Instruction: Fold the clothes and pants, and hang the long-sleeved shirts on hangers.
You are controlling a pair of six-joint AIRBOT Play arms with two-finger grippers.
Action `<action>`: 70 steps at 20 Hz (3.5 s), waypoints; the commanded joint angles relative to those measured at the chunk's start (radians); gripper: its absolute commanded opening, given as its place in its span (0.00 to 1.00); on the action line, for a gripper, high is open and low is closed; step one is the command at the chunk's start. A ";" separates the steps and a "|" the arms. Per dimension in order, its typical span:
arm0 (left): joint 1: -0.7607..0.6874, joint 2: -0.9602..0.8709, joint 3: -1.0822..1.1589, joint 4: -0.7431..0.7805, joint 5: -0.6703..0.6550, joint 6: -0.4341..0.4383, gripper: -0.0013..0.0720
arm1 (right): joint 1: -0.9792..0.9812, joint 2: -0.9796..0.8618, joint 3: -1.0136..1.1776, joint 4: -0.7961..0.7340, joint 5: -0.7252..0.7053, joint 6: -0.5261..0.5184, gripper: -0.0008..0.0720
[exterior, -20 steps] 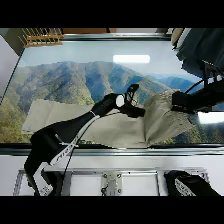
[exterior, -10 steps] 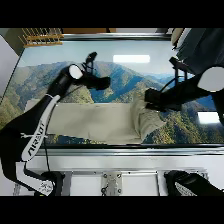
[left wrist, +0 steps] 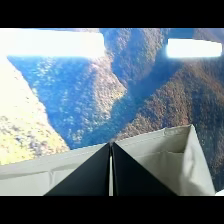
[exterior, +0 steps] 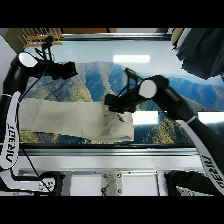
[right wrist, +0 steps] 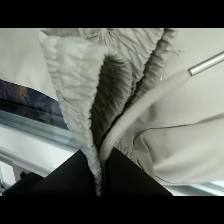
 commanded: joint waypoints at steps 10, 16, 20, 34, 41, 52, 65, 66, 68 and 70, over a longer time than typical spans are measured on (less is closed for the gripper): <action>0.082 0.103 0.000 0.001 -0.047 0.006 0.02 | 0.185 -0.282 0.002 0.750 -0.618 -0.728 0.84; 0.091 0.235 -0.194 0.069 -0.023 0.006 0.02 | 0.016 -0.058 -0.132 0.612 -0.547 -0.763 0.84; 0.091 0.347 -0.446 0.080 -0.014 0.010 0.02 | -0.219 0.086 -0.372 0.510 -0.309 -0.740 0.84; 0.091 0.520 -0.838 0.068 0.071 0.013 0.02 | -0.236 -0.043 -0.661 0.659 -0.375 -0.869 1.00; 0.091 0.521 -0.838 0.067 0.070 0.004 0.02 | -0.091 -0.163 -0.650 1.036 -0.505 -1.080 0.99; -0.035 0.520 -0.838 0.044 0.066 -0.015 0.02 | -0.458 0.040 -0.616 0.363 -0.286 -0.800 0.03; -0.606 0.016 -0.441 0.044 0.212 -0.100 0.02 | -1.211 0.316 -0.515 -0.172 0.109 -0.729 0.03; -0.628 -0.038 -0.382 0.043 0.212 -0.100 0.02 | -1.203 0.316 -0.484 -0.171 0.134 -0.728 0.03; -0.663 -0.137 -0.266 0.043 0.211 -0.100 0.02 | -1.180 0.316 -0.403 -0.182 0.204 -0.694 0.03; -0.690 -0.222 -0.154 0.043 0.210 -0.100 0.02 | -1.149 0.316 -0.308 -0.185 0.288 -0.665 0.03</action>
